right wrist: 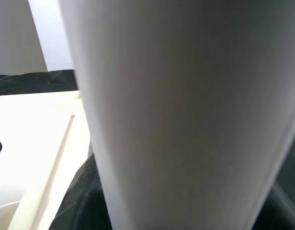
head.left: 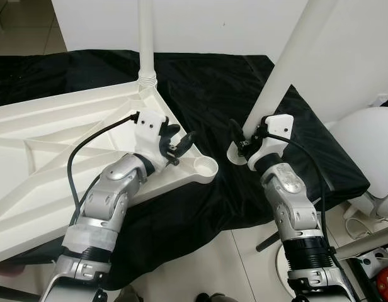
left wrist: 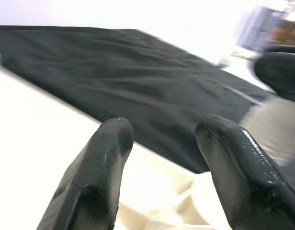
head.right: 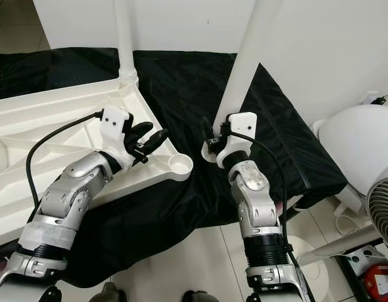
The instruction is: Building children table
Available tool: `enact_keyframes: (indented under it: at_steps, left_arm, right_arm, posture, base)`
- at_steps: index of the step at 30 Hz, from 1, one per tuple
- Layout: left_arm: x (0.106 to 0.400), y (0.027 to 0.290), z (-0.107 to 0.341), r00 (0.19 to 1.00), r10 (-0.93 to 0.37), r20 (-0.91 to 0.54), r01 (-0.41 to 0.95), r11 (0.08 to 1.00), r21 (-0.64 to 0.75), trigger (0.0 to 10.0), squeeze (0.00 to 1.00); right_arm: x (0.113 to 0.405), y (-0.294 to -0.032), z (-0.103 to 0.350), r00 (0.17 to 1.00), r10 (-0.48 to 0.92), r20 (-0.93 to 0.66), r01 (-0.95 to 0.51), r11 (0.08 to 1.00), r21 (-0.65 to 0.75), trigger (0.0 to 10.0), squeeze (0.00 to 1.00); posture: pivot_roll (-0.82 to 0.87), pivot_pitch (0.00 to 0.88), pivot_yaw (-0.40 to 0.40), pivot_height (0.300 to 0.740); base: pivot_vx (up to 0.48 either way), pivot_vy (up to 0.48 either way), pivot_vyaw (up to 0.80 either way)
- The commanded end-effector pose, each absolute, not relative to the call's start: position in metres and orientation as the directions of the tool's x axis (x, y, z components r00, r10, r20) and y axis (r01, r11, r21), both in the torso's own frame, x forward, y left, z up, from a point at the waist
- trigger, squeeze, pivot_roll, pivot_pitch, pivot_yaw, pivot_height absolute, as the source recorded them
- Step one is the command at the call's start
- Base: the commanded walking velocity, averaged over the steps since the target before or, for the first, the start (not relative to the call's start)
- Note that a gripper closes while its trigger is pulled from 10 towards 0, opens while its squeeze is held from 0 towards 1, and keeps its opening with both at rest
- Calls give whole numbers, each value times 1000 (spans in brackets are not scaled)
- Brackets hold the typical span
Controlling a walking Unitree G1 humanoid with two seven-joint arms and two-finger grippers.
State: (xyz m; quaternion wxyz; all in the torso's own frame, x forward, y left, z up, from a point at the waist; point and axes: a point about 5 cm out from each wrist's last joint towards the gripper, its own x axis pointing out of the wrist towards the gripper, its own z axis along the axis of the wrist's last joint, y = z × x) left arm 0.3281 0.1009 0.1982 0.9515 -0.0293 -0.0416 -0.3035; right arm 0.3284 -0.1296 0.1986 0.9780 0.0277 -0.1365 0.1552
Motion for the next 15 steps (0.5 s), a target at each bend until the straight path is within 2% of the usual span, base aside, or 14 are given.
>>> enact_keyframes:
  at_steps: [1, 9, 15]
  left_arm:
    - [327, 103, 196, 842, -533, 84, 537, 843, -36, 10000, 0]
    - [329, 108, 199, 887, -458, 61, 461, 886, -52, 10000, 0]
    - [330, 117, 202, 914, -396, 88, 399, 917, -25, 10000, 0]
  right_arm:
    - [329, -131, 200, 910, 296, 291, -311, 950, 6, 10000, 0]
    - [337, -135, 196, 934, 261, 245, -257, 965, -47, 10000, 0]
    - [338, -131, 195, 929, 268, 254, -270, 963, -29, 10000, 0]
  posture:
    - [152, 58, -99, 740]
    - [162, 23, -45, 740]
    - [175, 19, -52, 740]
  base:
    - [0, 0, 0]
    - [0, 0, 0]
    - [0, 0, 0]
